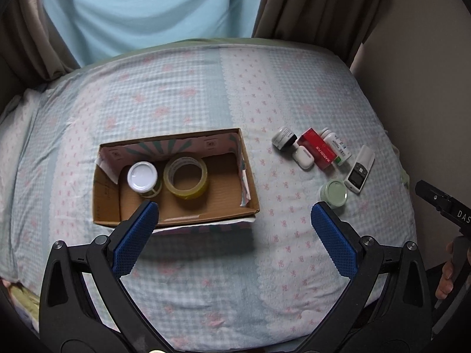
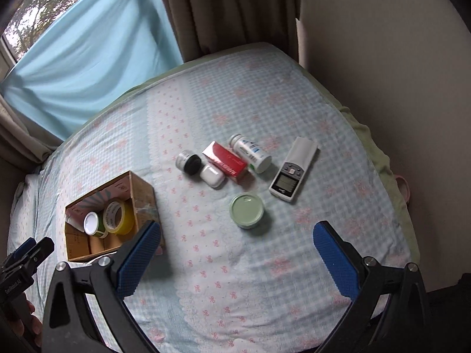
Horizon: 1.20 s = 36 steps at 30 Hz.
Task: Organize rigid objects
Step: 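Grasp the Metal DX jar with the left tool while the right tool grasps the white remote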
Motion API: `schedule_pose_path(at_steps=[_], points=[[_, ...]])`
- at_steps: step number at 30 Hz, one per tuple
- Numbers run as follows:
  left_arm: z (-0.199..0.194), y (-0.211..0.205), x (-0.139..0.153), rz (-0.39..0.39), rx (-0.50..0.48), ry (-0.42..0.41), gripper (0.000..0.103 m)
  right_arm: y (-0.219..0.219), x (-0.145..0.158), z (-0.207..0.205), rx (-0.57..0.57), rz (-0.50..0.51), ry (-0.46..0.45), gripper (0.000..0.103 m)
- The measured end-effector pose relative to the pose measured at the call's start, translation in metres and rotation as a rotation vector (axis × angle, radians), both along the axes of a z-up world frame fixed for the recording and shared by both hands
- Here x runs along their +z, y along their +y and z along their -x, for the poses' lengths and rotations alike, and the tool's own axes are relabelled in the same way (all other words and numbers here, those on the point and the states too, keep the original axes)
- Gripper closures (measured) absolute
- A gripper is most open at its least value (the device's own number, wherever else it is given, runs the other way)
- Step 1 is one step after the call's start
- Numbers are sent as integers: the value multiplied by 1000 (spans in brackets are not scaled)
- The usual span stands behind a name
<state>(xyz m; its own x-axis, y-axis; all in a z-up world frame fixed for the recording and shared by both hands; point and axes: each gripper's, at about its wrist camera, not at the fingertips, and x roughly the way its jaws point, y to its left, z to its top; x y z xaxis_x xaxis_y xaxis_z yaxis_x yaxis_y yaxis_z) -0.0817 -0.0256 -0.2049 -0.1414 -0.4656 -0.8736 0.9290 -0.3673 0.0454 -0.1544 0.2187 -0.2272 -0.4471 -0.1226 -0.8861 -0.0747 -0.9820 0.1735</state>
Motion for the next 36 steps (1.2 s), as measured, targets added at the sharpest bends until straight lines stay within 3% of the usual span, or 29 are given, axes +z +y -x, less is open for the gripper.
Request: schedule_pose_path(at_steps=[8,15,23,31,36], points=[[90,-38,-45,-54,10,-22,0,67,-42,57,-100,31,-56,0],[152,-92,-96,-106,-11,-83,0,94,-87,119,-177,54,-121,0],[181,-166,-162,-172,-65,-180,0,92,-154,173,-265,37,-244,4],[204,-205,-237,-301,-187,-290,0,85,-214,193,-351,26,-353,4],[211,-215,-264,-348,-237,-330,11,90,-239,194,-406,26,-410,16]])
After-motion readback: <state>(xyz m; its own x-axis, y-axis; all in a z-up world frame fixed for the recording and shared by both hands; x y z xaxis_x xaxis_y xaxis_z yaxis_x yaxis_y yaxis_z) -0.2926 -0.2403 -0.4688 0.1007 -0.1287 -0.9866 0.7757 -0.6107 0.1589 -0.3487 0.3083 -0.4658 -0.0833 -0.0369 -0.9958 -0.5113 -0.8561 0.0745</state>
